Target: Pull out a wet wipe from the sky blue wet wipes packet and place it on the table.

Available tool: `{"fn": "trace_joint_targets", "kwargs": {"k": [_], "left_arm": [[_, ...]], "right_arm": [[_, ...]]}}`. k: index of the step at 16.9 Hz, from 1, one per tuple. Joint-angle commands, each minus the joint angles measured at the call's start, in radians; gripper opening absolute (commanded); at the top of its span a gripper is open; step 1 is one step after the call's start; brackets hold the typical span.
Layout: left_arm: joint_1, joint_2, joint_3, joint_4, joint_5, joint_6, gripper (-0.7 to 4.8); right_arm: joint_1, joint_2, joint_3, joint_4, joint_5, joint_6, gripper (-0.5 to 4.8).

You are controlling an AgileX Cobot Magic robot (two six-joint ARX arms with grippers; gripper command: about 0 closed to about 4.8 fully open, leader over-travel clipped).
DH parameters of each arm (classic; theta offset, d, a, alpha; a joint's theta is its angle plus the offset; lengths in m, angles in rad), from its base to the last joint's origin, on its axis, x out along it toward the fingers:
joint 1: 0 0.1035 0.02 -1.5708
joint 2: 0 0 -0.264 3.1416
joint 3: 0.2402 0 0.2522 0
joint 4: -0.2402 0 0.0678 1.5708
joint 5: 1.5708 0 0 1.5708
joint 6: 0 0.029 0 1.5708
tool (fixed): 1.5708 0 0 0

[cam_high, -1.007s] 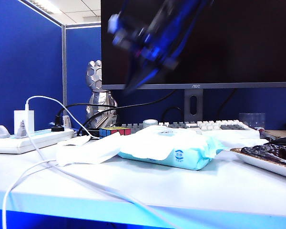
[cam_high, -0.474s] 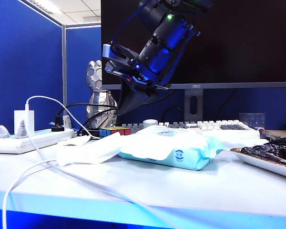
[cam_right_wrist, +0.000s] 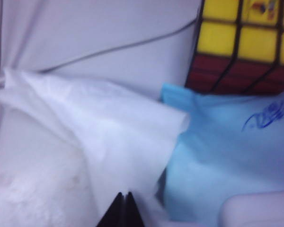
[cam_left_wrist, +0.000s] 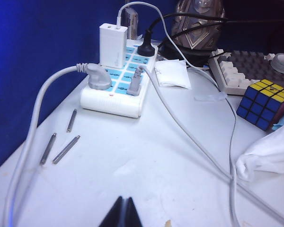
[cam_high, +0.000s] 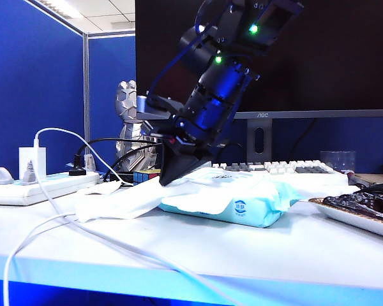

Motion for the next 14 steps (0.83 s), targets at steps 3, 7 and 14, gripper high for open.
{"fn": "trace_joint_targets", "kwargs": {"k": [3,7,14], "left_arm": [[0.002,-0.003,-0.002,-0.006,0.0,-0.002,-0.01],[0.002,-0.003,-0.002,-0.006,0.0,-0.002,-0.01],[0.002,-0.003,-0.002,-0.006,0.0,-0.002,-0.01]], "right_arm": [[0.019,-0.002,0.002,-0.044,-0.123,0.0,-0.01],[0.035,-0.001,0.003,0.114,0.113,0.0,-0.01],[0.041,0.076,0.003,0.087,0.101,0.0,-0.01]]}}
